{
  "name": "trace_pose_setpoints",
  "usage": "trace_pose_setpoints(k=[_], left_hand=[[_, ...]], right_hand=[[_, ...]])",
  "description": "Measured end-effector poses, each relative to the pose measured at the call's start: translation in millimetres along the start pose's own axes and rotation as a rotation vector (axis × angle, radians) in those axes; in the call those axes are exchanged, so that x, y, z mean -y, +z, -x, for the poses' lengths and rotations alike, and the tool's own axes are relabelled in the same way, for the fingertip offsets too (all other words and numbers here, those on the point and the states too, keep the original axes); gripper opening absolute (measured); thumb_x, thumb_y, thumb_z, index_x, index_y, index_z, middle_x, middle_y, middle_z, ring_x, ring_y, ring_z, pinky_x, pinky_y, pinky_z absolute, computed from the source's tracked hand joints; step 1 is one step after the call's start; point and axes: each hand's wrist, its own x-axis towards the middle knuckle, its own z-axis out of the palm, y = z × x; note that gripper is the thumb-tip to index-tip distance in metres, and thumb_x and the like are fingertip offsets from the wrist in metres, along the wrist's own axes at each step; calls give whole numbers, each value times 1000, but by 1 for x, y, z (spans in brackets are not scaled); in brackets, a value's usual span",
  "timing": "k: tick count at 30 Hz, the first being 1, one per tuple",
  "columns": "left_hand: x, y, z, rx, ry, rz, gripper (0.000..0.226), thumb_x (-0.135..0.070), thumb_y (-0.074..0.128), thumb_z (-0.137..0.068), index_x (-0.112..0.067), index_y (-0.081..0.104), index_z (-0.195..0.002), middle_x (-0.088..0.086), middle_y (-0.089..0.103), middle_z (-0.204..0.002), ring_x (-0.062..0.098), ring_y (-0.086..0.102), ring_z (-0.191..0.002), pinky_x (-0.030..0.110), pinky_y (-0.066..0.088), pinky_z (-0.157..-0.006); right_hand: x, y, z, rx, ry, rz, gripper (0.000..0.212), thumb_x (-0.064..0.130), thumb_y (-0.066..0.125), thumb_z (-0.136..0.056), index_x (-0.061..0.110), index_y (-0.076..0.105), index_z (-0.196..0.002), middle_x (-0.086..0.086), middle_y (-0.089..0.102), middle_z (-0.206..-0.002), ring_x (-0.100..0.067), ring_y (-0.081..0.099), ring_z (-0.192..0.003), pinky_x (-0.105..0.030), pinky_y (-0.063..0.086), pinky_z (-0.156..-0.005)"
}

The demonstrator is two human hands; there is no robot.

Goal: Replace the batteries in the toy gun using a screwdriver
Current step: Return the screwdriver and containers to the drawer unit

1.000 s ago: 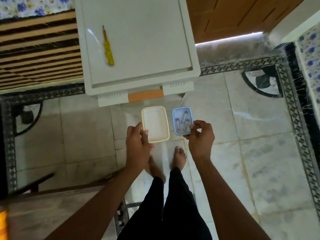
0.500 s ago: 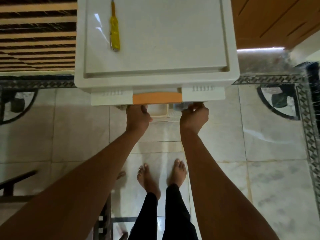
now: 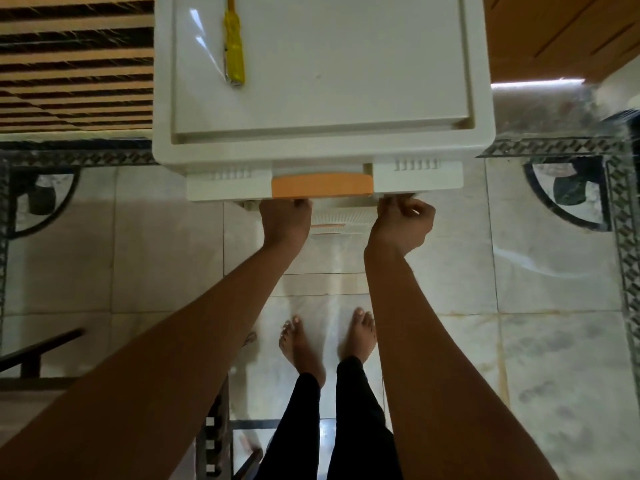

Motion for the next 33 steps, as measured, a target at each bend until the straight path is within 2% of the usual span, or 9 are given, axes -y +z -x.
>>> trace_pose_setpoints(k=[2,5,11,15,17,19,23,29,33], left_hand=[[-55,-16,-25,-10,2,148,21,-16,62,-103,3,70,-103,17,74,-105,32,70,-101,18,45,-77],[-49,-29,7,-13,109,151,16,-14,61,-104,-3,70,-111,8,73,-109,19,69,-98,0,43,-74],[-46,-73,46,-2,400,227,11,-12,62,-104,-10,72,-108,-1,73,-101,10,70,-93,19,56,-79],[-78,-115,60,-90,667,132,6,-5,66,-99,-3,70,-102,4,70,-97,14,67,-87,23,55,-75],[-98,-130,53,-194,734,76,8,-5,65,-97,-2,69,-103,9,66,-102,16,64,-93,21,52,-83],[-117,-139,36,-291,713,38,17,-7,64,-96,-2,66,-112,14,61,-112,20,61,-104,24,50,-93],[-148,-147,-26,-351,536,-129,40,-21,69,-95,-3,58,-129,19,51,-129,32,53,-121,37,49,-101],[-181,-147,-67,-183,298,-348,34,-29,62,-102,-5,58,-125,18,58,-128,35,57,-122,47,53,-91],[-169,-148,-46,-116,255,-192,19,-20,60,-102,-6,66,-114,14,64,-119,28,63,-110,44,57,-89]], right_hand=[[-2,-15,4,38,-13,30,23,15,75,-80,28,57,-86,-8,75,-94,-26,77,-88,-50,63,-85],[6,-44,26,118,-108,126,17,19,74,-83,29,61,-88,-6,74,-94,-22,75,-88,-50,61,-87],[52,-92,88,385,-501,276,8,9,69,-95,14,64,-96,5,70,-85,-10,67,-79,-19,53,-71],[92,-93,115,469,-752,299,12,12,73,-93,15,64,-101,3,65,-77,-14,62,-69,-21,49,-66],[110,-83,120,465,-924,316,18,12,75,-92,9,65,-106,-2,64,-82,-14,60,-72,-21,48,-70],[123,-68,115,440,-1095,394,24,12,75,-91,5,65,-113,-10,64,-99,-20,62,-89,-23,49,-82],[131,-32,92,467,-1249,596,35,21,68,-95,6,63,-126,-17,59,-130,-32,54,-121,-46,48,-103],[119,-31,75,447,-1418,673,31,25,58,-103,2,69,-121,-19,63,-135,-35,58,-123,-42,43,-107],[121,-36,70,478,-1470,711,34,25,55,-105,2,67,-127,-19,60,-141,-36,57,-127,-45,43,-110]])
